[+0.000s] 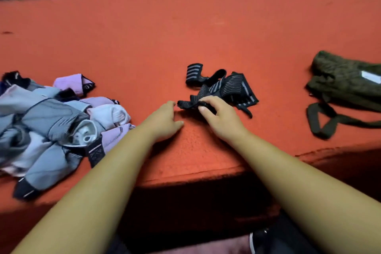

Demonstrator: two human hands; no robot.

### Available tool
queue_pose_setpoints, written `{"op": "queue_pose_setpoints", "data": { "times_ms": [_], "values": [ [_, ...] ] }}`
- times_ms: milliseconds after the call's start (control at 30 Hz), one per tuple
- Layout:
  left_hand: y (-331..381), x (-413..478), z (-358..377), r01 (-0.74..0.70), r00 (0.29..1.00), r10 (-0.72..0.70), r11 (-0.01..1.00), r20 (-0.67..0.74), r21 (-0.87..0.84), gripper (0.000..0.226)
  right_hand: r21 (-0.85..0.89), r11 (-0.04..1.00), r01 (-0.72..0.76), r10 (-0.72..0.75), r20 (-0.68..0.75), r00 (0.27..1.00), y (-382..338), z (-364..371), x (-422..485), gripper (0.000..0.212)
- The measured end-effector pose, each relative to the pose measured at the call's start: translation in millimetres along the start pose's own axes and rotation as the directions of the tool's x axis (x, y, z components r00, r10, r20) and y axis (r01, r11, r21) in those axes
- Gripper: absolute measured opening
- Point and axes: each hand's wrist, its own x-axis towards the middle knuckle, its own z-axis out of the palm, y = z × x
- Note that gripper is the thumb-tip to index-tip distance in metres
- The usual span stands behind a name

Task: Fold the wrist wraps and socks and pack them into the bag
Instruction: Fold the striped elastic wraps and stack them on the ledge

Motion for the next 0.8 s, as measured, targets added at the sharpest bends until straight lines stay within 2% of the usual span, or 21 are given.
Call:
{"op": "queue_pose_setpoints", "data": {
  "times_ms": [67,167,233,333,400,500,567,667,800],
  "values": [
    [9,-15,0,-0.049,0.998,0.046,0.994,-0.033,-0.096,0.085,0.057,0.998,-0.034,0.033,0.022,0.999,-10,-8,-13,0.015],
    [16,-32,5,-0.140,0.987,0.117,0.961,-0.109,-0.238,0.073,0.195,0.973,-0.121,0.121,0.013,0.993,-27,-17,-23,0.010],
    [23,-41,6,-0.143,0.972,0.068,0.931,-0.225,-0.335,0.055,0.272,0.950,-0.152,0.161,-0.010,0.987,-37,-20,-24,0.010],
    [27,-48,6,-0.093,0.922,-0.123,0.851,-0.368,-0.516,0.018,0.349,0.926,-0.147,0.163,-0.015,0.987,-47,-23,-25,0.009],
    [27,-52,4,-0.086,0.919,-0.202,0.734,-0.338,-0.674,0.008,0.368,0.917,-0.155,0.170,-0.008,0.985,-50,-22,-27,0.010],
    [23,-61,13,-0.084,0.942,-0.225,0.566,-0.251,-0.820,0.006,0.385,0.904,-0.188,0.204,-0.002,0.979,-42,-14,-37,0.009],
    [18,-64,24,-0.071,0.951,-0.230,0.484,-0.205,-0.872,0.004,0.360,0.909,-0.212,0.231,-0.012,0.973,-33,-9,-43,0.007],
    [15,-61,26,-0.051,0.959,-0.239,0.383,-0.152,-0.923,0.013,0.303,0.925,-0.229,0.252,-0.040,0.967,-30,-8,-41,0.006],
    [21,-62,22,-0.026,0.978,-0.194,0.238,-0.074,-0.971,0.022,0.324,0.912,-0.253,0.276,-0.024,0.961,-34,-6,-33,0.005]
  ]
}}
